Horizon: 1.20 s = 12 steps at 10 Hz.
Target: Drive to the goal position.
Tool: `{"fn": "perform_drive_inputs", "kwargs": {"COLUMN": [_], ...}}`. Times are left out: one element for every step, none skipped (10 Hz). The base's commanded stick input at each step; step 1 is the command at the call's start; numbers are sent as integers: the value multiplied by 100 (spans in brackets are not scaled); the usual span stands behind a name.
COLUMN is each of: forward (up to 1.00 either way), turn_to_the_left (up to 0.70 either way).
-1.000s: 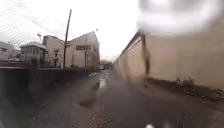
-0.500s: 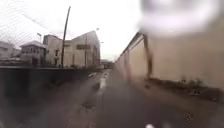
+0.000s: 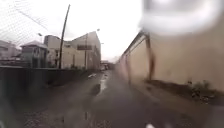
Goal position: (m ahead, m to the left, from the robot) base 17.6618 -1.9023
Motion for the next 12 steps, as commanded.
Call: {"fn": "perform_drive_inputs", "kwargs": {"forward": [50, 50, 50, 50, 50, 50, 50, 50, 50, 50, 50, 50], "turn_to_the_left": [7, 7, 7, 7, 7, 7, 7, 7, 47, 31, 19, 7]}}
